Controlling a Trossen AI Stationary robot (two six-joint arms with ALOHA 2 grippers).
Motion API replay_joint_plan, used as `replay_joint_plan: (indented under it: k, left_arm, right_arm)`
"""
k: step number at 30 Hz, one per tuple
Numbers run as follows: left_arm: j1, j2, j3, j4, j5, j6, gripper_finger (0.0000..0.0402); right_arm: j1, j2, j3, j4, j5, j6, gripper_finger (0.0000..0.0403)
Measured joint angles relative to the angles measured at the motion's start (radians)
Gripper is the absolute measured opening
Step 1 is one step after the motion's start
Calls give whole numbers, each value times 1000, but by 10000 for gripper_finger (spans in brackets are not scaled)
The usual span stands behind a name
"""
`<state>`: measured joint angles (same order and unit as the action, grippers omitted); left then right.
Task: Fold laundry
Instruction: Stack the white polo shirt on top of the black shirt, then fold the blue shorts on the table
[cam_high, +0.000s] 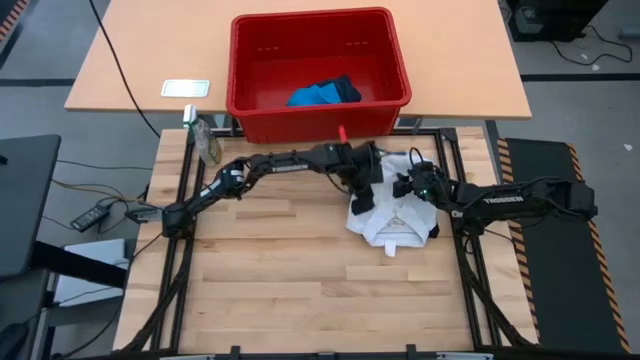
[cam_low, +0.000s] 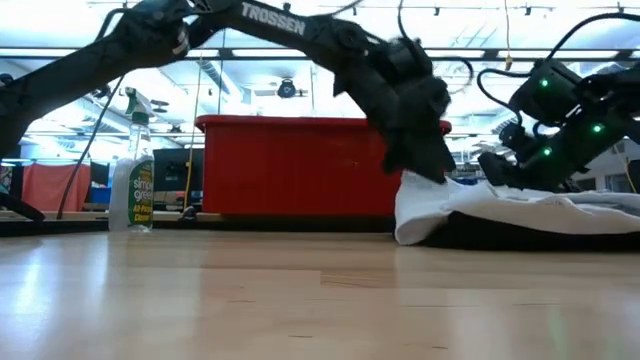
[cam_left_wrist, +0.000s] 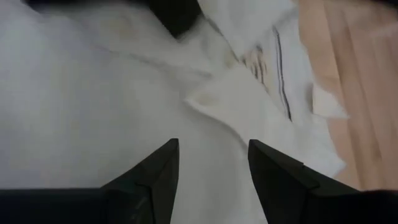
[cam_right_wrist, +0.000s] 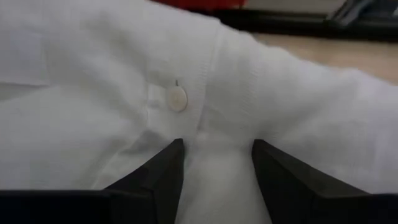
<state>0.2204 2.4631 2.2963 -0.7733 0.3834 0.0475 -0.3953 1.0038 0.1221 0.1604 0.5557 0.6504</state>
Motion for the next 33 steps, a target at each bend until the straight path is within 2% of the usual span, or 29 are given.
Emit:
replay_joint_plan:
  k: [7,16,21,23,26,29,33]
  left_arm:
    - [46,-150,0,-116,-57,42,192]
    - [116,-368,1,-170,-273,52,192]
    - [181,-432,1,-179,-415,51,192]
    - [219,-439,1,-189,-428,25,192]
    - [301,-441,1,-247,-399,-104,192]
    - [392,-422,1,-287,-350,-171,192]
    - [481,-386,0,-330,-348,-171,192]
  right_arm:
    - [29,-44,33,23,-98,86,195]
    - [64,-180,188,59,-272,1,197]
    - [67,-186,234,214,-447,12,197]
    - [67,-186,239,293,-498,-8,197]
    - [66,-186,272,329,-531,-8,197]
    - [64,-163,339,291,-529,-11,195]
    - [44,-79,474,176,-509,-89,194]
